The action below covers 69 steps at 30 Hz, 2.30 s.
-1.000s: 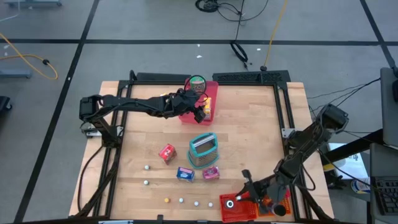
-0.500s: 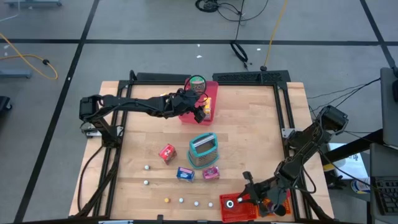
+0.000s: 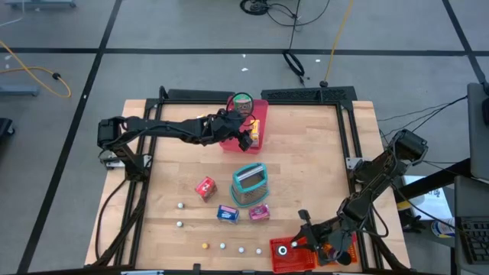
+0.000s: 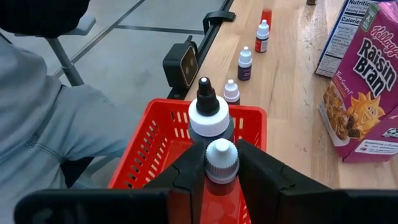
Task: Pick & Place Kitchen Items
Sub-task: Put the black food coloring bottle into the red bin, then put the purple cereal box into the pink bin
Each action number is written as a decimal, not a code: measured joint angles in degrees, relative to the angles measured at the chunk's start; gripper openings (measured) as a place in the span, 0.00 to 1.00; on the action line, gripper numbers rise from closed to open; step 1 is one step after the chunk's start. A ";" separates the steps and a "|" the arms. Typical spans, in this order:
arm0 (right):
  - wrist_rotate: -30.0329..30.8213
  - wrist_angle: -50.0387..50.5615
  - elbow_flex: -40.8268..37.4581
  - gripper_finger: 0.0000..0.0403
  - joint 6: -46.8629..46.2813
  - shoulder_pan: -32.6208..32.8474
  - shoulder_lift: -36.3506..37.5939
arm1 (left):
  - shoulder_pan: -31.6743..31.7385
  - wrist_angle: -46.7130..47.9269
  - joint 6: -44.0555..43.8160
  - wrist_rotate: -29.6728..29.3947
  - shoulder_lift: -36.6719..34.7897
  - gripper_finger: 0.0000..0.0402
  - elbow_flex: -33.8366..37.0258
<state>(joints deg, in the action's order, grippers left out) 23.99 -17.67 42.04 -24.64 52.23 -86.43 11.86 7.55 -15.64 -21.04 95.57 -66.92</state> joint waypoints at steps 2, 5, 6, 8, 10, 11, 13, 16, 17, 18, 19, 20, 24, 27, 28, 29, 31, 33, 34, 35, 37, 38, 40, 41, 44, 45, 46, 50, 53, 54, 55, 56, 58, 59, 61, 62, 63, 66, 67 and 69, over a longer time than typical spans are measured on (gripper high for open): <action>0.00 0.00 0.00 0.19 0.23 0.00 0.00 | 0.00 -0.02 0.00 0.00 0.02 0.64 0.00; 0.06 0.00 0.00 0.20 0.46 0.00 0.00 | 0.02 0.00 0.00 0.02 0.00 0.64 0.00; 0.14 0.00 0.00 0.20 0.62 0.00 0.00 | 0.02 -0.01 0.00 0.02 0.01 0.64 0.00; 0.18 0.02 0.00 0.20 1.53 0.00 0.00 | 0.02 -0.01 -0.01 0.02 0.00 0.64 0.00; 0.22 0.02 0.00 0.20 1.83 0.00 0.00 | 0.02 -0.02 0.00 0.02 0.00 0.64 0.00; 0.22 0.01 0.00 0.20 1.85 0.00 0.00 | 0.02 -0.02 -0.02 0.02 0.01 0.64 0.00; 0.22 0.02 0.00 0.20 1.84 0.00 0.00 | 0.02 -0.02 -0.02 0.04 0.00 0.64 0.00; 0.36 0.02 0.00 0.20 1.84 0.00 0.00 | 0.02 -0.02 -0.01 0.02 0.00 0.64 0.00; 0.79 0.02 0.00 0.20 1.93 0.00 0.00 | 0.02 -0.02 0.00 0.02 0.00 0.64 0.00; 1.55 0.02 0.00 0.20 1.98 0.00 0.00 | 0.02 -0.02 -0.01 0.04 0.00 0.64 0.00; 1.62 0.01 0.00 0.20 2.20 -0.02 0.00 | 0.02 -0.02 -0.02 0.03 0.00 0.64 0.00; 1.63 -0.04 0.00 0.21 2.44 -0.02 0.00 | 0.02 -0.02 -0.02 0.04 0.00 0.64 0.00; 1.61 -0.04 0.00 0.28 2.82 -0.02 0.00 | 0.02 -0.02 0.00 0.04 0.00 0.64 0.00; 1.53 -0.13 0.00 0.34 2.82 -0.02 0.00 | 0.03 -0.02 -0.02 0.04 0.02 0.64 0.00; 1.54 -0.21 0.00 0.36 2.82 -0.02 0.00 | 0.04 -0.02 -0.02 0.04 0.02 0.64 0.00; 1.55 -0.27 0.00 0.37 2.86 -0.02 0.00 | 0.04 -0.02 -0.02 0.04 0.00 0.64 0.00; 1.55 -0.23 0.00 0.40 3.47 -0.02 0.00 | 0.04 -0.02 -0.02 0.07 0.02 0.64 0.00; 1.55 -0.17 0.00 0.42 4.86 -0.02 0.00 | 0.00 -0.02 -0.01 0.18 0.01 0.64 0.00; 1.55 -0.15 0.00 0.42 5.51 -0.02 0.00 | 0.00 -0.02 0.00 0.22 0.02 0.64 0.00; 1.55 -0.15 0.00 0.42 6.06 -0.02 0.00 | 0.00 -0.02 -0.02 0.22 0.00 0.64 0.00; 1.66 -0.28 0.00 0.42 6.48 -0.02 0.04 | -0.25 -0.02 0.50 0.22 0.00 0.64 0.00; 1.66 -0.22 -0.01 0.42 6.49 -0.02 0.22 | -0.49 -0.02 1.28 0.20 0.00 0.64 0.00; 1.72 -0.04 -0.02 0.42 6.50 -0.10 0.76 | -1.23 -0.06 2.75 0.43 0.01 0.64 0.00; 1.73 -0.10 -0.02 0.41 6.49 -0.15 1.01 | -1.68 -0.09 3.27 0.72 0.01 0.64 0.00; 1.75 -0.04 -0.02 0.41 7.71 -0.15 2.09 | -3.06 -0.11 4.73 2.13 0.00 0.64 0.00; 1.89 -0.03 -0.02 0.41 8.63 -0.15 2.46 | -3.59 -0.11 5.16 2.62 0.00 0.64 0.00; 2.49 0.12 -0.03 0.41 9.67 -0.15 2.74 | -4.11 -0.11 5.56 3.02 0.00 0.64 0.00; 6.70 0.45 -0.04 0.41 12.68 -0.16 3.17 | -6.52 0.04 6.54 2.29 -0.51 0.64 0.00; 9.31 0.71 -0.02 0.41 14.74 -0.56 3.21 | -8.01 -1.18 7.05 -1.95 -1.72 0.64 -0.04; 9.23 0.91 -0.04 0.41 15.01 -0.87 3.19 | -8.51 -0.74 7.45 -3.89 -2.68 0.64 -0.04; 9.10 1.09 -0.04 0.41 15.06 -1.27 3.19 | -8.95 -0.49 7.79 -5.30 -3.44 0.64 -0.02; 9.08 1.26 -0.04 0.41 14.97 -1.65 3.19 | -9.32 -1.79 8.23 -6.07 -4.04 0.64 -0.04; 9.07 2.31 -0.05 0.41 14.69 -2.29 3.19 | -9.88 -1.79 9.05 -6.22 -5.87 0.64 -0.12; 9.09 2.71 -0.07 0.41 14.46 -2.54 3.19 | -10.20 -1.42 9.19 -6.30 -6.58 0.64 -0.04; 9.03 4.02 -0.07 0.41 13.40 -3.00 3.19 | -10.83 -1.71 9.16 -6.45 -8.00 0.64 -0.04; 9.03 4.58 -0.08 0.41 13.29 -3.26 3.19 | -11.19 -1.11 9.18 -6.47 -8.95 0.64 -0.04; 8.99 4.68 -0.12 0.41 13.27 -3.48 3.19 | -11.64 -0.96 9.20 -6.49 -9.75 0.64 -0.04; 9.03 4.74 -0.78 0.41 13.16 -3.83 3.20 | -13.22 -0.91 9.81 -6.62 -11.64 0.64 -0.07; 8.99 4.69 -0.94 0.41 13.17 -3.92 3.17 | -13.90 0.16 10.09 -6.58 -12.26 0.64 0.00; 9.01 4.74 -1.25 0.41 13.16 -4.29 3.19 | -15.27 -0.53 10.86 -6.23 -12.83 0.64 -0.09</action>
<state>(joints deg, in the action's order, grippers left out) 33.00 -12.93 40.80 -11.49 47.94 -83.24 -3.41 7.02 -4.77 -27.27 82.75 -67.00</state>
